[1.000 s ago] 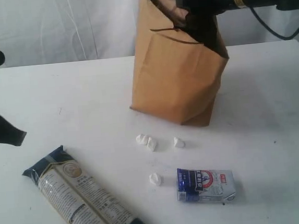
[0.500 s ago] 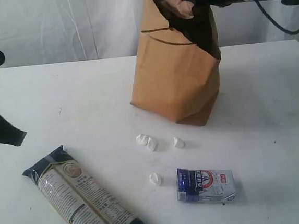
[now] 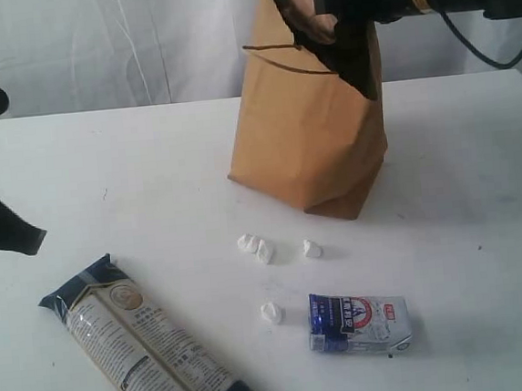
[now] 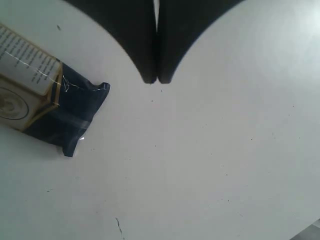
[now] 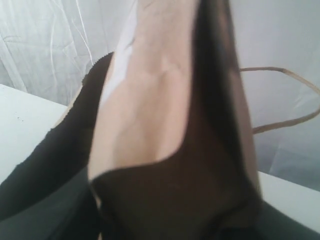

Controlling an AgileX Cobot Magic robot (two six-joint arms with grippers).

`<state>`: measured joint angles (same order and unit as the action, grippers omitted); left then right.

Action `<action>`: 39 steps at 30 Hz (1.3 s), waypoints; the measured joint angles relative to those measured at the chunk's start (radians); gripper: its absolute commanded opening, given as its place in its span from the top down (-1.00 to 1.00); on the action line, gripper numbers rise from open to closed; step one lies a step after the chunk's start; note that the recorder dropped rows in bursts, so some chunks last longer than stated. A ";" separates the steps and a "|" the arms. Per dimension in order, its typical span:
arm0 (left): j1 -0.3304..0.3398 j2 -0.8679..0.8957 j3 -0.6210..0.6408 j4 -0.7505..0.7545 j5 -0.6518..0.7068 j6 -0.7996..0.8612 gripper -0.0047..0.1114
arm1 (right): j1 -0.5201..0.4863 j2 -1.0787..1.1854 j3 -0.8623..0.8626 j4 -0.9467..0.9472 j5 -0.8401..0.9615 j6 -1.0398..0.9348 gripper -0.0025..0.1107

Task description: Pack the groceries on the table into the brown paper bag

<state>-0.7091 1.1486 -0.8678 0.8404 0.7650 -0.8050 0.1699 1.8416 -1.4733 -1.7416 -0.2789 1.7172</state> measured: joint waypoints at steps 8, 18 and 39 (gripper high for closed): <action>0.000 0.000 0.000 0.000 0.000 0.000 0.92 | 0.000 0.000 0.000 0.000 -0.013 0.000 -0.28; 0.000 0.000 0.000 0.000 0.000 0.000 0.92 | 0.000 -0.030 0.000 -0.002 -0.018 -0.002 -0.30; 0.000 0.000 0.000 0.000 0.000 0.000 0.92 | -0.002 -0.156 0.028 0.025 0.316 -0.004 -0.28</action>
<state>-0.7091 1.1486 -0.8678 0.8404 0.7650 -0.8050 0.1681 1.6851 -1.4452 -1.7165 0.0370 1.7133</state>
